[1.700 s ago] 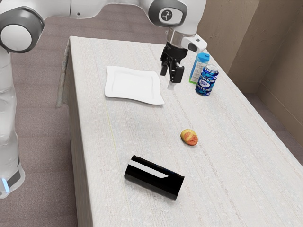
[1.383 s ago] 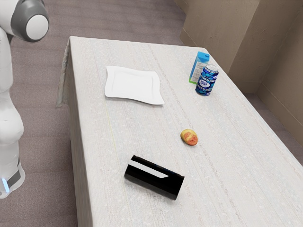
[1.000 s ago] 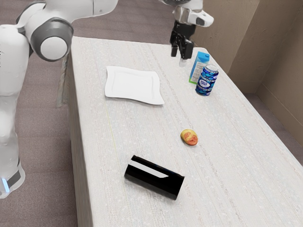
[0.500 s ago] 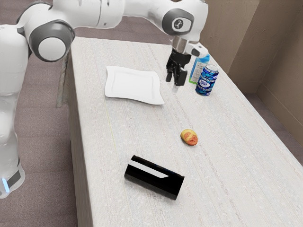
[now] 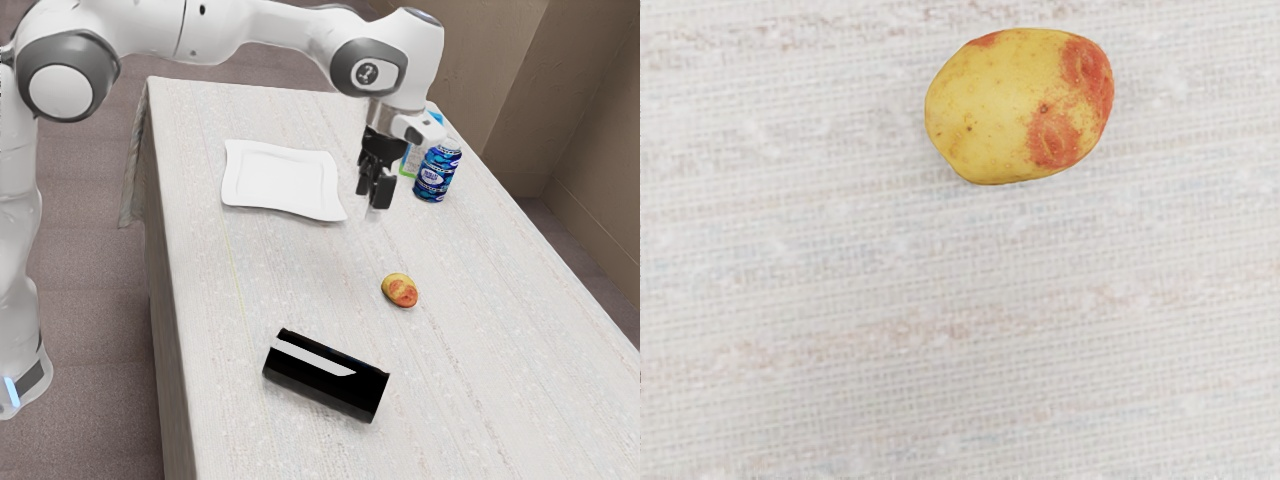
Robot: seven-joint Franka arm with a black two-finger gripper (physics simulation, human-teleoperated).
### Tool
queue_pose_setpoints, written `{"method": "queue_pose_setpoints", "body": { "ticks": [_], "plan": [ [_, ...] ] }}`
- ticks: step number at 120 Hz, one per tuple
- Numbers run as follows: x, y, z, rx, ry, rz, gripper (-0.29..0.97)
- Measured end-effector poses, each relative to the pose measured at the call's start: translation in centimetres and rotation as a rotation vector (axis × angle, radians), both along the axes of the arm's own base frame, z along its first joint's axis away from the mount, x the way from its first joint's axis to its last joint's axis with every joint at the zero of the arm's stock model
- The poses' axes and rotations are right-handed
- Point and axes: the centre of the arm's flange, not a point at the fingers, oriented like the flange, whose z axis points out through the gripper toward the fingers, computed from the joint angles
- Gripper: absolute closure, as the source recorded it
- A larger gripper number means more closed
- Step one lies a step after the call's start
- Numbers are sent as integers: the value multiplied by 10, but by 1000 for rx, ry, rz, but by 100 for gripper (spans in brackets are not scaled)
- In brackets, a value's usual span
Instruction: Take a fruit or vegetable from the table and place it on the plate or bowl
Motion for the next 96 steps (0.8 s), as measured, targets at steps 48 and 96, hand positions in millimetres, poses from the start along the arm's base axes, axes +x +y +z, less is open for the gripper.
{"method": "queue_pose_setpoints", "body": {
  "ticks": [48,96],
  "plan": [
    [2,-61,3,25,103,-76,2],
    [44,-27,-65,10,161,23,2]
  ]
}}
